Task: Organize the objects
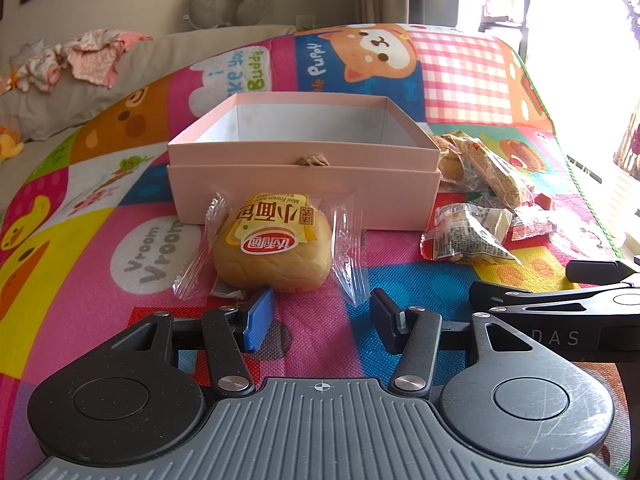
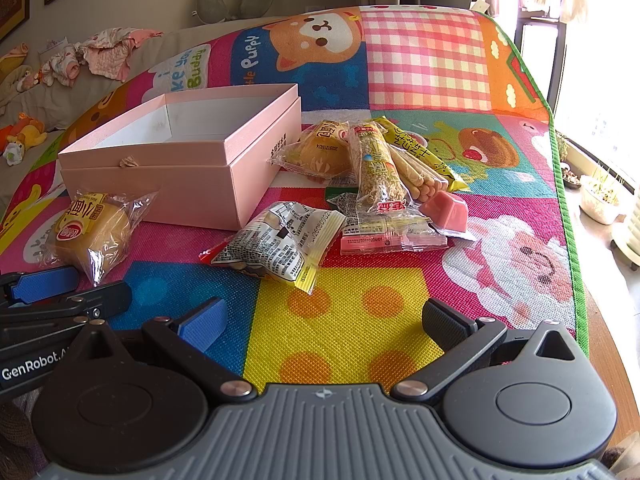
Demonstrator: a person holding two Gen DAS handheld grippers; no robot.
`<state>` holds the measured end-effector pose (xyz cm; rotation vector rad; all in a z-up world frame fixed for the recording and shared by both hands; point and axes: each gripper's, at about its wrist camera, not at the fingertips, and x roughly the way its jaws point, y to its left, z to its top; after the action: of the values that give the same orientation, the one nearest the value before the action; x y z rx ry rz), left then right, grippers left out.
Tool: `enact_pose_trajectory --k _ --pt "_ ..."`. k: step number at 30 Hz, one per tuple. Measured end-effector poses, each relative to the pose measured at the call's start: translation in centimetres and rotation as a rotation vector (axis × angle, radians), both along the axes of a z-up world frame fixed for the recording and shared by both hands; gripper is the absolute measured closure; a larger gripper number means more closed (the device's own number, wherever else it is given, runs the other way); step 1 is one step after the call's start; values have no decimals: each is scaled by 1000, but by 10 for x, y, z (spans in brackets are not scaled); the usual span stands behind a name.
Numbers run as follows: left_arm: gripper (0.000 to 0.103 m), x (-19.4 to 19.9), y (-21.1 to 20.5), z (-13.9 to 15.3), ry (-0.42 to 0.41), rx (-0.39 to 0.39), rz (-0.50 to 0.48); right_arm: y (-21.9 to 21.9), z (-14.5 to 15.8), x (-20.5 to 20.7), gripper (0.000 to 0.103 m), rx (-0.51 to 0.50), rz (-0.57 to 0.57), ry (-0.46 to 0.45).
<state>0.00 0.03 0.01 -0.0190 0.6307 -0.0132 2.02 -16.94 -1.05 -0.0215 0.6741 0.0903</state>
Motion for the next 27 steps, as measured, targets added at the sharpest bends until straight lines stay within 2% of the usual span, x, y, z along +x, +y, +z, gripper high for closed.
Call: enact_pose_trajectory --k 27 --pt "46 -6 -2 1 1 16 0 0 0 1 0 6 -1 -2"
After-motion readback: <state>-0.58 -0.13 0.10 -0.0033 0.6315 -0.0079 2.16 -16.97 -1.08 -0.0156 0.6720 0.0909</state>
